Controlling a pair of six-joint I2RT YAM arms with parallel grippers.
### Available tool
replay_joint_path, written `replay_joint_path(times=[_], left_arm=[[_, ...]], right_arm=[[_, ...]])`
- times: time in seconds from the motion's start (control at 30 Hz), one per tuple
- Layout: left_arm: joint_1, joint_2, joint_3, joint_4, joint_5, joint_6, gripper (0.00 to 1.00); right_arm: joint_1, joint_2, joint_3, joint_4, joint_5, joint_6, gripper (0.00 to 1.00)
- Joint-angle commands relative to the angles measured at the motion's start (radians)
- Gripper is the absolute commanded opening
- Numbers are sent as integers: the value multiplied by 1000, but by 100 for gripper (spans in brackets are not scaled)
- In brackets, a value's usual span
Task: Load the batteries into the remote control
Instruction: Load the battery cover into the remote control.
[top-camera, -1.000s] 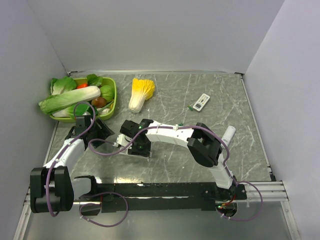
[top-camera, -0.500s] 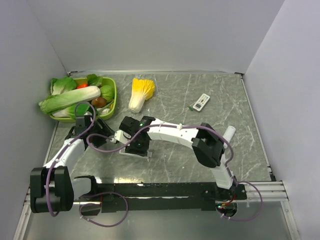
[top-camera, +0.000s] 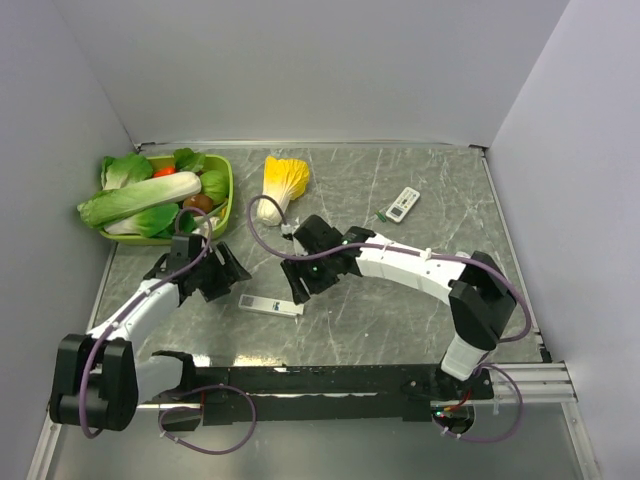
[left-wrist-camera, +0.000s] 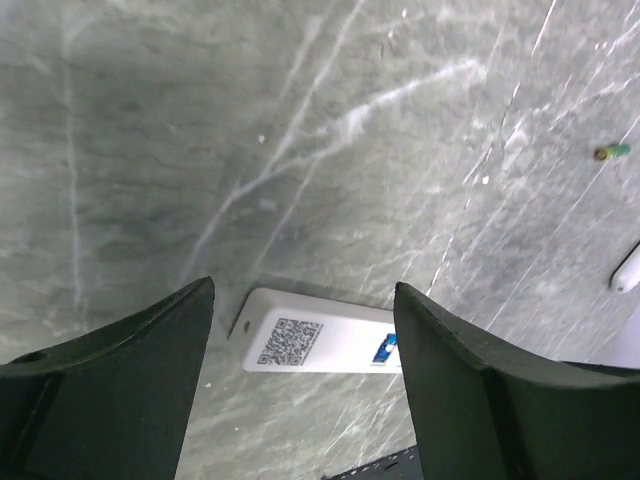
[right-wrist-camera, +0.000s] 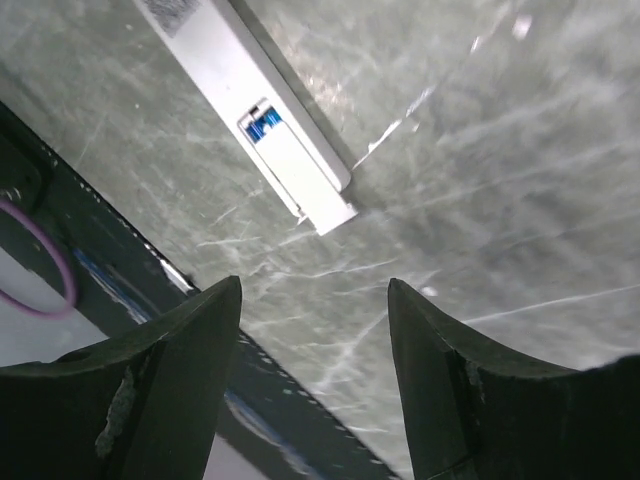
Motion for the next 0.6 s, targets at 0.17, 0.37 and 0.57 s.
replay_joint_path(times=[0.17,0.37,0.57], left_arm=[[-90,-43,-40,-25,-48,-72,73],[-118,-72,-55,-48,-53,-92,68],[-137,-95,-60,-59,-36,-98,64]], right_arm=[[4,-48,-129,165,-18,305,67],[2,-32,-175,237,13,365,63],[0,-12,-202,278,40,404,57]])
